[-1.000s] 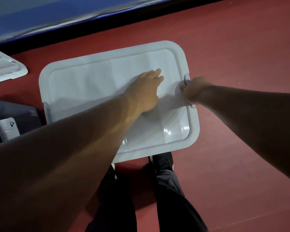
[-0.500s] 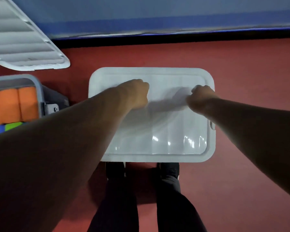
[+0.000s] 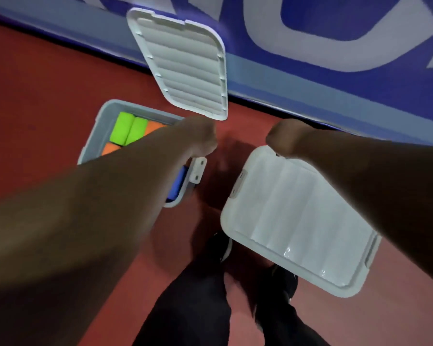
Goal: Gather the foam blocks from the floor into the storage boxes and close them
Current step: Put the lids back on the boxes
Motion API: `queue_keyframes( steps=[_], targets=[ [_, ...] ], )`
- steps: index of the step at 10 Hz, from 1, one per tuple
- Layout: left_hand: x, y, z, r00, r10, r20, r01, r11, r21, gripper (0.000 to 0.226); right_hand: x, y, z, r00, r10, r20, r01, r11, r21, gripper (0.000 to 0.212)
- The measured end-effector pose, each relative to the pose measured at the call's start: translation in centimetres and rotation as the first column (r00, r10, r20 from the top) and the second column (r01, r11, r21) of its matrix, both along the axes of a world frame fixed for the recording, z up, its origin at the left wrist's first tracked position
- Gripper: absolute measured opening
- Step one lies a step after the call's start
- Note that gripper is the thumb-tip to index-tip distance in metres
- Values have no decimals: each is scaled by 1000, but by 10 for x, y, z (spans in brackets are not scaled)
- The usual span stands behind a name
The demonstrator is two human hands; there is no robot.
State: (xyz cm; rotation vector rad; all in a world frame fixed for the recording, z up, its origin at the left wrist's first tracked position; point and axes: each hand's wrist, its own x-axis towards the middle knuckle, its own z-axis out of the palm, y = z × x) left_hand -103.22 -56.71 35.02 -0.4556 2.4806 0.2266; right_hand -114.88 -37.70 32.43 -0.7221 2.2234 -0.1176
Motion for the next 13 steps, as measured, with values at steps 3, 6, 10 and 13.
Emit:
queue_keyframes(
  steps=[3,6,10,13],
  targets=[
    [52,-126,-41,972,207,-108,-203,978,52,22,38,-132,-12,998,-39,50,37,998,43,31],
    [71,-230,-81,981,184,-54,-164,950,266,26,42,-249,-61,993,-120,13,116,977,181,32],
    [-27,-344,-49,985,173,-22,-164,959,231,30,-44,-373,-16,908,-266,-323,236,963,-129,56],
    [-73,-353,-77,895,446,-30,-408,842,354,46,-103,-362,-61,850,-230,-474,226,972,-65,69]
  ],
)
